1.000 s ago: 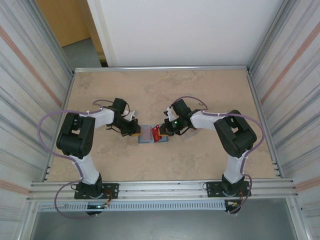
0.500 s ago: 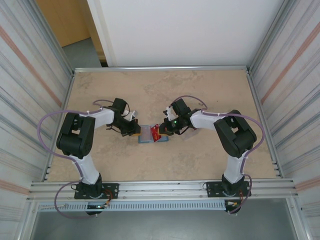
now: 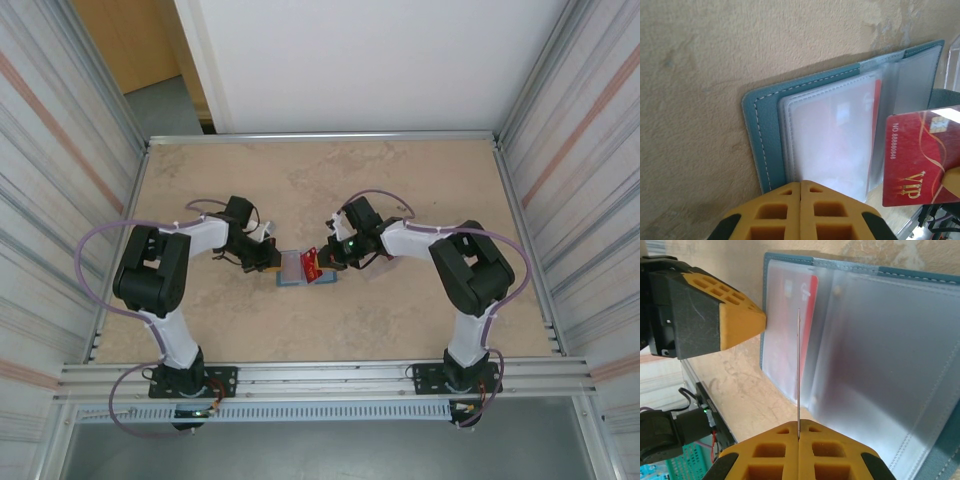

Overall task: Put the credit cards into the card holder
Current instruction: Insert the credit card into the card slot.

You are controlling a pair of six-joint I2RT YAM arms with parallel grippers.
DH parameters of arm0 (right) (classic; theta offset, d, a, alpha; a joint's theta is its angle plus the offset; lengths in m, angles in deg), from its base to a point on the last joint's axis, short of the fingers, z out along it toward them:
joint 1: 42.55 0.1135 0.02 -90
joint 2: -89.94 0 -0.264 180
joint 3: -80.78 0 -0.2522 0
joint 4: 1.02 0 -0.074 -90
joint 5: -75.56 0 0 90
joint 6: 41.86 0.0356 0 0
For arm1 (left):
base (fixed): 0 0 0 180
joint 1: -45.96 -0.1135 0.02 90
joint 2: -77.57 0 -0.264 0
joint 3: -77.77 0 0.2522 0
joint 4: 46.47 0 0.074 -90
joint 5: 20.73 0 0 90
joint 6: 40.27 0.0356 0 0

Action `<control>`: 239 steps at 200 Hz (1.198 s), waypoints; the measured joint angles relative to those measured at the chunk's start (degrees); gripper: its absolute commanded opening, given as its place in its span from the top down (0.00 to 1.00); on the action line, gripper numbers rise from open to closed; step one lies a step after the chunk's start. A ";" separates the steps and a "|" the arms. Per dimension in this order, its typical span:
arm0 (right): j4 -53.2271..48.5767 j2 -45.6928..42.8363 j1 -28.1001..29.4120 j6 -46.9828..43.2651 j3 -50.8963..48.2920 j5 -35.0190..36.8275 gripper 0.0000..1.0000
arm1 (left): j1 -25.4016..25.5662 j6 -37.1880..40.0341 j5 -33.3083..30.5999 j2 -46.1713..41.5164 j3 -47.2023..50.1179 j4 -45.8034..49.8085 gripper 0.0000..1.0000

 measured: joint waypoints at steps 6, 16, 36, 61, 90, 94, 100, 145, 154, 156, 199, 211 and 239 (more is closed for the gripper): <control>0.02 0.26 -0.07 -0.04 0.02 -0.02 1.00 | 0.00 0.07 0.00 -0.02 0.00 0.00 1.00; 0.02 0.68 -0.17 -0.09 0.00 -0.07 1.00 | 0.00 0.11 0.00 0.00 0.00 0.00 1.00; 0.33 1.53 -0.42 -0.09 0.02 -0.46 1.00 | 0.00 0.13 -0.07 0.00 0.00 0.00 1.00; 0.61 2.19 -0.44 -0.13 0.00 -0.63 1.00 | 0.00 0.13 -0.13 0.00 0.00 0.00 1.00; 0.90 2.36 -0.44 -0.33 0.02 -0.66 1.00 | 0.00 0.17 -0.13 0.00 -0.02 0.00 1.00; 0.92 2.43 -0.44 -0.35 0.02 -0.63 1.00 | 0.00 0.20 -0.15 -0.02 -0.02 0.00 1.00; 1.03 2.51 -0.44 -0.37 0.02 -0.63 1.00 | 0.00 0.33 -0.15 -0.02 -0.02 0.02 1.00; 2.86 3.50 -0.50 -0.31 0.11 -0.48 1.00 | 0.00 0.52 -0.17 -0.02 -0.04 0.00 1.00; 3.34 3.50 -0.48 -0.26 0.11 -0.31 1.00 | 0.00 0.52 -0.17 0.00 -0.04 0.00 1.00; 3.43 3.50 -0.48 -0.22 0.11 -0.24 1.00 | 0.00 0.52 -0.17 -0.02 -0.04 0.00 1.00; 5.16 3.78 -0.37 0.39 0.11 1.09 1.00 | 0.00 0.52 -0.17 0.00 -0.04 0.00 1.00; 5.40 3.98 -0.37 0.59 0.11 1.33 1.00 | 0.00 0.52 -0.15 -0.02 -0.04 0.00 1.00; 6.03 4.11 -0.24 1.53 0.11 1.73 1.00 | 0.00 0.50 -0.15 -0.02 -0.04 0.00 1.00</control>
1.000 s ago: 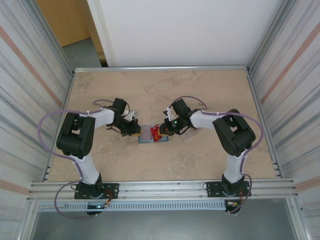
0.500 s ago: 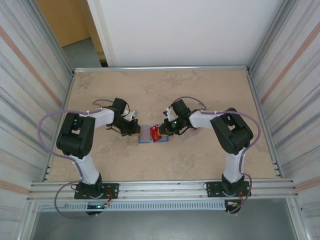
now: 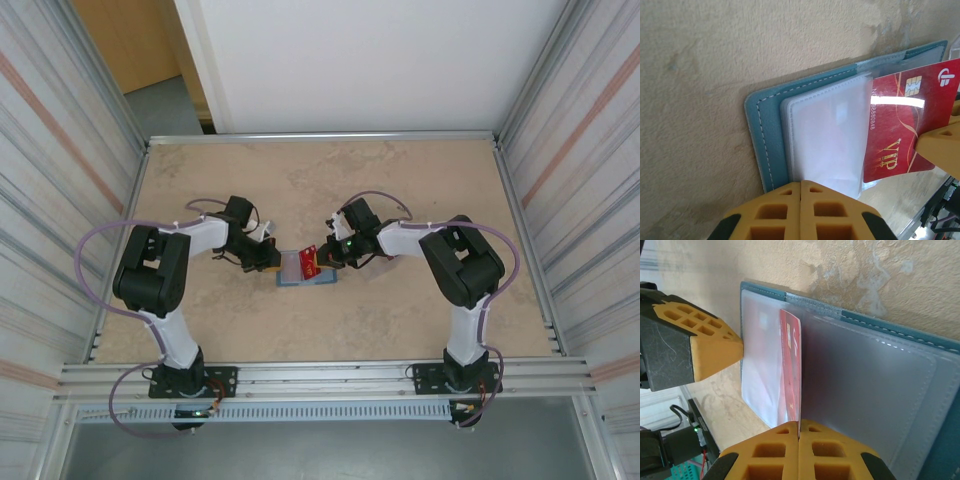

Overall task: Put the credit cards into the card holder
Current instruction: Insert the credit card into the card slot.

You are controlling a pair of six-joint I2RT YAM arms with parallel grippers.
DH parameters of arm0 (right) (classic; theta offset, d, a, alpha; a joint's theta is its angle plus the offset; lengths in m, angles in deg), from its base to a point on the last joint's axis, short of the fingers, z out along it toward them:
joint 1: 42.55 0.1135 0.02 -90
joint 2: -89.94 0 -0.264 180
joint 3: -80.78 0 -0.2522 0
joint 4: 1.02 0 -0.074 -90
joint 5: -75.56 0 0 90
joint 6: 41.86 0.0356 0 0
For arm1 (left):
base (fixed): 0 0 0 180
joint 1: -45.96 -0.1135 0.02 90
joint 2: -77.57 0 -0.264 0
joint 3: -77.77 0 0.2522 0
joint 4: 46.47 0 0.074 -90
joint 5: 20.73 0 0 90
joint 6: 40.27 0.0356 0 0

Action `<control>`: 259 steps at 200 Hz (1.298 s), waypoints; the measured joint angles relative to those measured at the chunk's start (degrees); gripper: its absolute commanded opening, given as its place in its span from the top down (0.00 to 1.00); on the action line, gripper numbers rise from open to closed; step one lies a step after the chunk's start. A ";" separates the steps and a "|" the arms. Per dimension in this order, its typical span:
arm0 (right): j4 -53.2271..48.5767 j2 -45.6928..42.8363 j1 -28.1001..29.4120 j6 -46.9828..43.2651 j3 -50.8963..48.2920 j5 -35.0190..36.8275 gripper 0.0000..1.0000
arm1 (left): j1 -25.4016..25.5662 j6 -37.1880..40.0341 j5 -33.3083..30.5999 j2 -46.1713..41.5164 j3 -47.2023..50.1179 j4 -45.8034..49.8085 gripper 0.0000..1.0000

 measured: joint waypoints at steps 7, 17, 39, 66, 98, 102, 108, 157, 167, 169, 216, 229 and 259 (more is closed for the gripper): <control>0.07 0.00 0.11 0.11 0.00 0.24 1.00 | 0.00 -0.02 0.00 0.00 0.00 -0.02 1.00; 0.17 0.00 0.31 0.17 0.00 0.70 1.00 | 0.00 -0.07 0.02 0.00 0.00 0.00 1.00; 0.57 0.00 0.74 0.98 0.00 1.42 1.00 | 0.00 -0.20 0.00 -0.04 0.00 0.00 1.00; 1.55 0.00 1.79 2.08 0.00 2.67 1.00 | 0.07 -0.61 0.04 -0.04 0.00 -0.02 1.00; 2.49 0.00 2.97 3.39 0.00 3.78 1.00 | 0.22 -0.90 -0.02 -0.15 0.13 -0.20 1.00; 2.60 0.00 3.08 3.50 0.00 3.93 1.00 | 0.22 -0.90 -0.02 -0.17 0.13 -0.22 1.00; 2.69 0.00 3.23 3.58 0.00 4.13 1.00 | 0.24 -0.92 -0.04 -0.22 0.13 -0.24 1.00; 3.04 0.00 3.93 4.63 -0.24 5.38 0.95 | 0.39 -1.07 -0.11 -0.26 0.17 -0.31 1.00; 2.99 -0.02 4.04 4.63 -0.24 5.64 0.92 | 0.39 -1.07 -0.11 -0.26 0.17 -0.31 1.00; 2.93 -0.04 4.07 4.61 -0.24 5.73 0.91 | 0.39 -1.07 -0.11 -0.26 0.17 -0.31 1.00; -1.97 -0.31 5.18 4.15 0.48 9.14 0.85 | 1.11 -1.05 -0.07 -0.26 0.17 -0.44 1.00; -3.96 -0.42 5.66 3.37 1.55 10.21 0.85 | 1.16 -1.05 -0.07 -0.26 0.17 -0.44 1.00; -7.30 -0.59 6.38 2.38 3.08 12.09 0.83 | 1.22 -1.05 -0.02 -0.26 0.17 -0.42 1.00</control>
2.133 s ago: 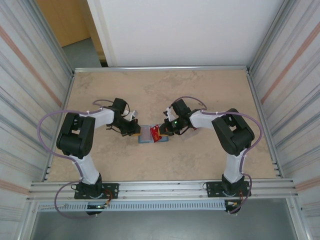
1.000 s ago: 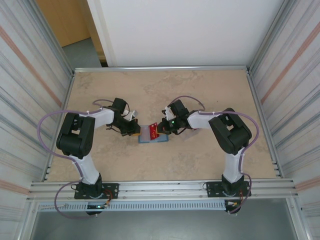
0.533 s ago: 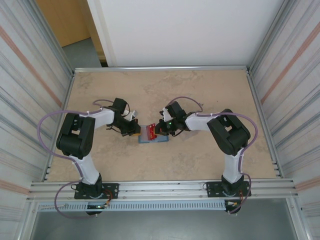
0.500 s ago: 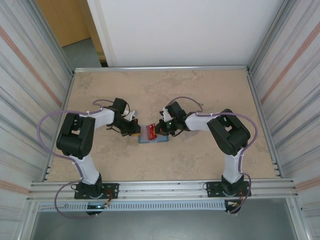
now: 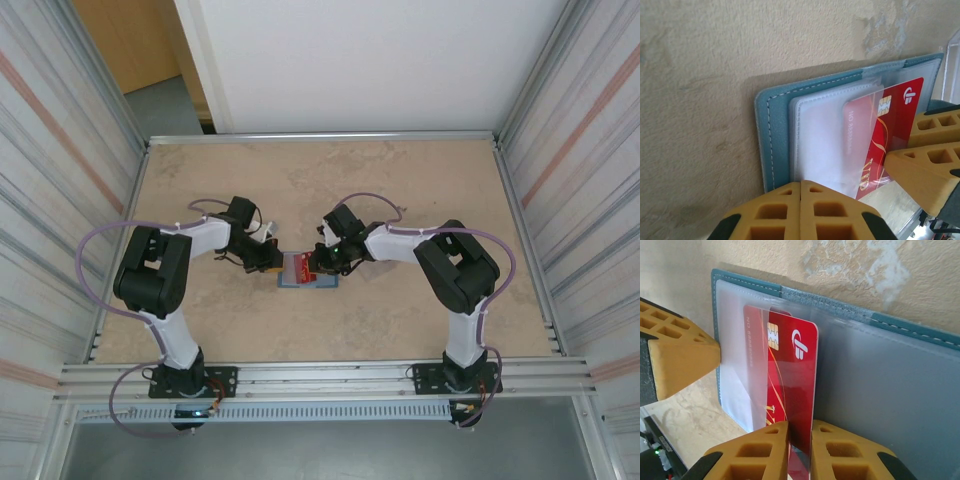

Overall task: Put the credit cards into the card holder
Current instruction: Insert the credit card into the card slot.

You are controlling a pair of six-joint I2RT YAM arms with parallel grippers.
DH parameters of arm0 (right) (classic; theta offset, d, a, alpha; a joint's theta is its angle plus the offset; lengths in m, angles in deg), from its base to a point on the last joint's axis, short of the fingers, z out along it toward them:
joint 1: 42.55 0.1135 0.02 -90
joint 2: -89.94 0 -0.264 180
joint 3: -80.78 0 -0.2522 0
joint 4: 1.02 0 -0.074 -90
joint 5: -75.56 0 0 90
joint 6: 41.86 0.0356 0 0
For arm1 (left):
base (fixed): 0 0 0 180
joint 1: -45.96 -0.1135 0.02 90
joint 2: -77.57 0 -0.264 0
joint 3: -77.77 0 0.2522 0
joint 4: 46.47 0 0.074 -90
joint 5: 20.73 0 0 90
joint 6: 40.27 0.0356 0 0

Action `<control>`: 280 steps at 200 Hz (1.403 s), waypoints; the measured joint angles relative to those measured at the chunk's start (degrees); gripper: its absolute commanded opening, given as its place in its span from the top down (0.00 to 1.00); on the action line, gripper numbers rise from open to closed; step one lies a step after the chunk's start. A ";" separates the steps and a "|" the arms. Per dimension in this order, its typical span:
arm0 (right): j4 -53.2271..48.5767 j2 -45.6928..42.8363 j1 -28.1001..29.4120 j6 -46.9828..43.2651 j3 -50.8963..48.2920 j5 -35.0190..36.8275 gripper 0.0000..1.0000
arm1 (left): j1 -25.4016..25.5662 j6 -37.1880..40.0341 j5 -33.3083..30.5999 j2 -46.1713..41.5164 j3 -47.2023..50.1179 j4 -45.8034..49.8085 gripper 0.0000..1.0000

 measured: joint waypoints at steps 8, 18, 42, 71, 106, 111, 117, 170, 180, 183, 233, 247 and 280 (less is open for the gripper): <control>-0.74 0.00 0.15 -0.42 0.26 0.50 0.83 | 0.02 0.00 -0.02 0.00 0.00 0.00 1.00; -1.64 0.00 0.37 -0.81 0.66 1.05 0.83 | 0.02 0.00 0.00 0.00 0.00 0.00 1.00; -3.67 0.00 0.76 -1.16 1.81 1.77 0.81 | 0.02 0.00 0.00 0.00 0.00 0.00 1.00; -5.92 0.46 1.40 -1.51 3.48 2.56 0.79 | 0.02 0.00 -0.02 0.00 0.00 -0.02 1.00; -7.72 1.75 2.16 -2.08 5.55 2.64 0.78 | 0.04 0.00 -0.04 0.00 0.07 -0.04 1.00; -7.82 1.88 2.23 -2.12 5.81 2.67 0.78 | 0.04 -0.02 -0.07 0.00 0.11 -0.07 1.00; -8.02 2.08 2.34 -2.14 6.16 2.67 0.78 | 0.09 -0.02 -0.07 -0.02 0.20 -0.22 1.00; -8.66 2.64 2.91 -2.43 7.10 2.75 0.73 | 0.59 -0.04 -0.24 -0.66 1.05 -1.22 1.00; -8.74 2.60 2.93 -2.49 7.10 2.75 0.72 | 0.68 -0.04 -0.37 -0.92 1.38 -1.51 1.00; -8.81 2.60 2.95 -2.49 7.10 2.73 0.72 | 0.72 -0.04 -0.42 -1.01 1.49 -1.55 1.00; -9.97 1.92 3.69 -2.49 7.10 3.21 0.70 | 0.79 -0.59 -0.44 -1.29 1.92 -1.66 1.00; -10.49 1.73 4.26 -2.49 7.10 3.63 0.70 | 0.79 -0.76 -0.44 -1.31 2.01 -1.81 1.00; -10.80 1.73 5.16 -2.47 7.10 4.09 0.70 | 0.96 -1.33 -0.50 -1.97 2.78 -2.25 1.00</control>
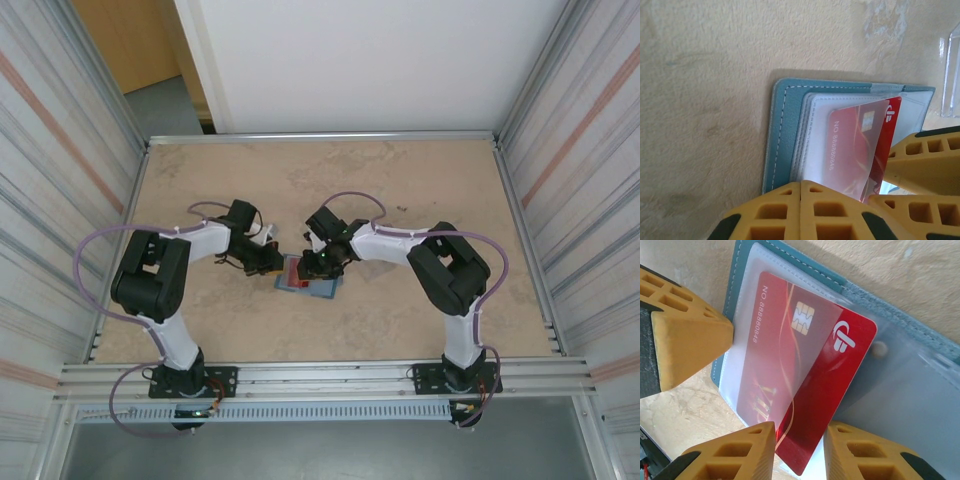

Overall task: Put the credit cards into the card holder
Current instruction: Insert the credit card into the card slot.

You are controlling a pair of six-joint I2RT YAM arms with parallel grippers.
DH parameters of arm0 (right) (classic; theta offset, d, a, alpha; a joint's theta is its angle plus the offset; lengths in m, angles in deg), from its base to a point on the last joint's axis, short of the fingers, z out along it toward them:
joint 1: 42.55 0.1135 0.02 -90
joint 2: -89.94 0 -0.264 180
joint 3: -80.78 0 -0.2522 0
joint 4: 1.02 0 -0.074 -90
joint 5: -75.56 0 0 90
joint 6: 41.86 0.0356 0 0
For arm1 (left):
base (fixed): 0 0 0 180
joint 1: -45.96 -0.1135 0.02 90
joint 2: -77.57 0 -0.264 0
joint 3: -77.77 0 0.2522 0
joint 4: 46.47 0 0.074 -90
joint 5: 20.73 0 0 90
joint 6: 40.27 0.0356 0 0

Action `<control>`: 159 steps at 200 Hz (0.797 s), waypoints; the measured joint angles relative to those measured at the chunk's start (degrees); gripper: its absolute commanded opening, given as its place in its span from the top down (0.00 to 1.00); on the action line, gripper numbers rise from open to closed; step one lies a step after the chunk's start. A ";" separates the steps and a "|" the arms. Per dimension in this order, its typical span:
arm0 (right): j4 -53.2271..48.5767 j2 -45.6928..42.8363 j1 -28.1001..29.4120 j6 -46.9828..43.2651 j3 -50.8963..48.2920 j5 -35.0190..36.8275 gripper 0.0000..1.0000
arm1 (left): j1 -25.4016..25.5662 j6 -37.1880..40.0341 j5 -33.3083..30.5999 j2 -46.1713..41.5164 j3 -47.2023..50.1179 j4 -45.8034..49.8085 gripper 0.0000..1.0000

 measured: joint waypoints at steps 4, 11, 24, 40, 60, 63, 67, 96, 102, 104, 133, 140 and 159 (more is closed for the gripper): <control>0.00 0.00 0.13 -0.02 0.00 0.00 0.70 | 0.11 0.00 0.00 -0.09 0.09 -0.09 1.00; -0.09 0.00 0.20 0.00 0.00 0.11 0.70 | 0.31 0.00 -0.02 -0.20 0.26 -0.24 1.00; -0.44 0.00 0.26 -0.02 0.13 0.17 0.69 | 0.74 -0.02 -0.04 -0.31 0.39 -0.28 1.00; -0.94 0.00 0.26 -0.02 0.20 0.42 0.68 | 0.96 -0.02 -0.11 -0.46 0.42 -0.33 1.00; -1.55 -0.11 0.26 -0.07 0.20 0.76 0.67 | 0.96 -0.02 -0.15 -1.05 0.74 -0.42 1.00; -1.66 -0.15 0.26 -0.07 0.22 0.83 0.67 | 0.96 -0.02 -0.17 -1.16 0.83 -0.42 1.00; -1.90 -0.28 0.26 -0.09 0.22 0.96 0.67 | 0.96 -0.02 -0.17 -1.25 0.87 -0.37 1.00; -3.45 -1.79 0.17 -0.37 0.02 1.49 0.65 | 0.96 0.00 -0.17 -1.49 0.96 -0.42 1.00; -3.54 -2.27 0.07 -0.48 -0.20 1.53 0.65 | 0.96 0.00 -0.24 -1.49 0.96 -0.42 1.00; -3.58 -2.47 0.00 -0.50 -0.26 1.53 0.65 | 0.96 0.00 -0.33 -1.49 0.96 -0.39 1.00; -4.33 -5.09 -0.90 -1.25 -1.64 1.90 0.79 | 0.76 0.00 -0.90 -1.86 0.94 0.07 1.00; -4.42 -5.27 -0.96 -1.62 -1.77 1.97 0.87 | 0.52 0.00 -0.96 -2.10 0.94 0.26 1.00; -4.57 -5.27 -1.33 -1.79 -1.77 2.03 1.00 | -0.42 0.02 -1.05 -2.78 0.94 0.31 1.00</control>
